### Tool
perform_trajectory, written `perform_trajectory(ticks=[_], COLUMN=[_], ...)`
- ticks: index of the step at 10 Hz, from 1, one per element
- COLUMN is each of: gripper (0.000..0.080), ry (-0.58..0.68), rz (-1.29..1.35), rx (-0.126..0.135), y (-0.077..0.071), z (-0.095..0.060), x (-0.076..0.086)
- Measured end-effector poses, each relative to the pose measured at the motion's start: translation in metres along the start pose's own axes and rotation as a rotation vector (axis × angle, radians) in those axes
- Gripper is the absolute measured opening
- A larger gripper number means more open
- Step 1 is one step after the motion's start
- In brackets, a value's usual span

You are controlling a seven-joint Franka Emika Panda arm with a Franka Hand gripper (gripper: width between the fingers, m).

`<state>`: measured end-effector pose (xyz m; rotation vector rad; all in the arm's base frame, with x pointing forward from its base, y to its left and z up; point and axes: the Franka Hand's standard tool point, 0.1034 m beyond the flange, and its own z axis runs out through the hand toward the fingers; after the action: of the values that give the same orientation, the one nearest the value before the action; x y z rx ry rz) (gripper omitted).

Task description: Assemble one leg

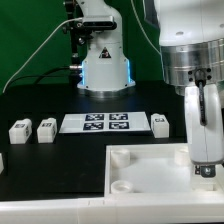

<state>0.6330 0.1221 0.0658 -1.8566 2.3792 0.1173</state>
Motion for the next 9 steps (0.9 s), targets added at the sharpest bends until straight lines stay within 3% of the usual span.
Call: perform_trajectory(ticks=[1, 2, 4, 6, 9], gripper=[0.0627, 0.0643, 0.0649, 0.0649, 0.0649], ry=[0.000, 0.000, -0.010, -0.044, -0.044], rz=[-0.002, -0.006, -0.013, -0.012, -0.014], rx=[0.000, 0.000, 0.015, 0.031, 0.028], y=[0.000, 0.000, 0.001, 0.001, 0.001], z=[0.000, 0.000, -0.006, -0.026, -0.024], x=[0.000, 0.000, -0.007, -0.017, -0.017])
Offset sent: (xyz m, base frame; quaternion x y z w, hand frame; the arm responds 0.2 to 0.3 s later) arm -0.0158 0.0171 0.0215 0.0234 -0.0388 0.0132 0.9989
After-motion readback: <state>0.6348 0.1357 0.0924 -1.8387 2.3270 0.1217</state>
